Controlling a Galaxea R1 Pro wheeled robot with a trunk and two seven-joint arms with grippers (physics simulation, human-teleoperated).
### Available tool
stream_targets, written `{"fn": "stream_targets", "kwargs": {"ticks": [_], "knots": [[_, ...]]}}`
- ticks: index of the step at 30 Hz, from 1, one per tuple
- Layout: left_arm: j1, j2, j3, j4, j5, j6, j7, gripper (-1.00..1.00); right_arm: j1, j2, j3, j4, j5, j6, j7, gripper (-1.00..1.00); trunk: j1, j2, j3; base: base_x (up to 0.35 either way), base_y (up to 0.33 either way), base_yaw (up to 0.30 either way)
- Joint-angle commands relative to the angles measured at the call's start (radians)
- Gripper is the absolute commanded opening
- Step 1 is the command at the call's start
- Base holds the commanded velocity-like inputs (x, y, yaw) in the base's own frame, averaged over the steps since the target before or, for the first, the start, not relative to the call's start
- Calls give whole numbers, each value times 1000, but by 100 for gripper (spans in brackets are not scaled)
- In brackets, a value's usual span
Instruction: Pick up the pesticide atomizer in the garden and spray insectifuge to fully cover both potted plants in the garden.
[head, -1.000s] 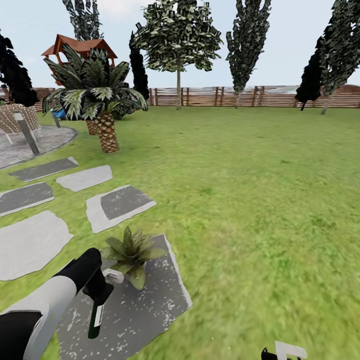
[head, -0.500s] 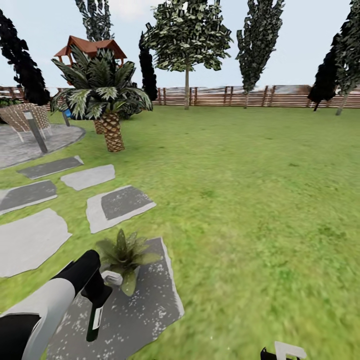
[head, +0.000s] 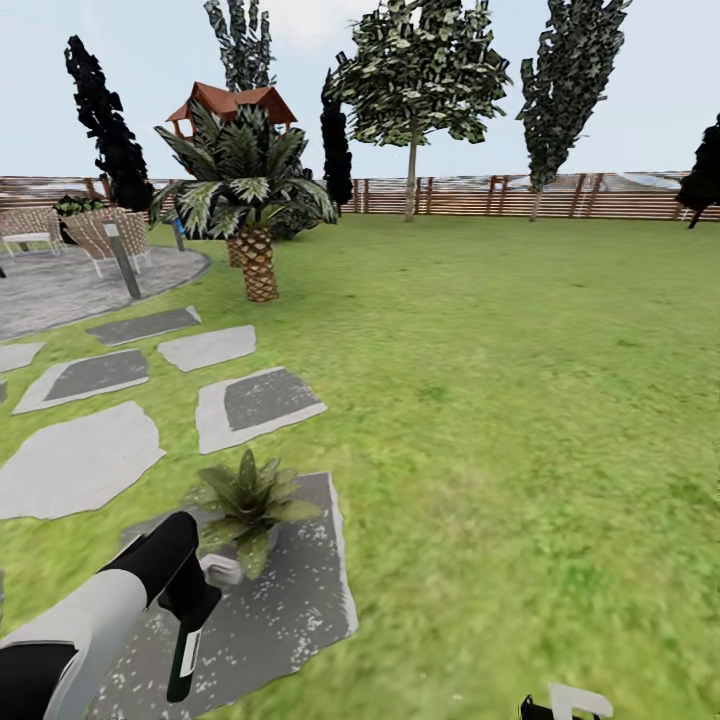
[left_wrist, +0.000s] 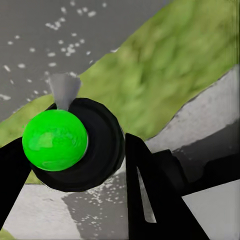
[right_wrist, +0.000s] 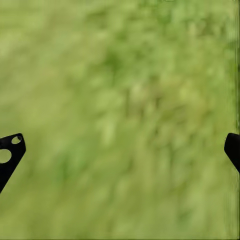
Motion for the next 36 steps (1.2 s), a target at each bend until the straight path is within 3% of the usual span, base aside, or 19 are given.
{"fn": "stream_targets", "kwargs": {"ticks": [1,10,20,22,24,27,28,29,31,34,36], "knots": [[0,1,-5,-2,-5,4,-9,-100,-1,0,-9,2,10,-4,-3,100,0,0,-1,0,-274,10],[0,1,-5,-10,-5,3,-9,-100,-1,1,-8,3,10,-4,-3,100,0,0,-1,104,-261,19],[-13,-5,-13,-47,-5,9,-21,-100,-1,1,-8,3,10,-4,-3,100,0,0,-1,133,-111,252],[-51,-7,-17,-45,-8,11,-27,-100,-1,1,-8,3,10,-4,-3,100,0,0,-1,4,-3,87],[-127,-6,-31,-30,-13,12,-34,-100,-1,1,-9,3,10,-4,-3,100,0,0,-1,1,-1,23],[-221,2,-129,-3,-42,9,-125,-100,-1,0,-8,3,10,-4,-3,100,0,0,-1,0,0,5],[-270,12,-198,9,-74,8,-224,-100,-1,-1,-8,3,10,-4,-2,100,0,0,-1,0,0,1],[-304,23,-243,14,-105,6,-319,-100,-1,-2,-8,3,11,-4,-2,100,0,0,-1,0,0,0],[-353,43,-305,17,-195,3,-503,-100,-1,-3,-8,3,11,-4,-2,100,0,0,-1,0,0,0],[-384,53,-334,18,-373,-7,-726,-100,-1,-3,-8,3,11,-4,-1,100,0,0,-1,0,0,0],[-386,67,-336,14,-417,-32,-736,-100,-1,-2,-8,3,20,-4,-1,100,0,0,-1,0,0,0]]}}
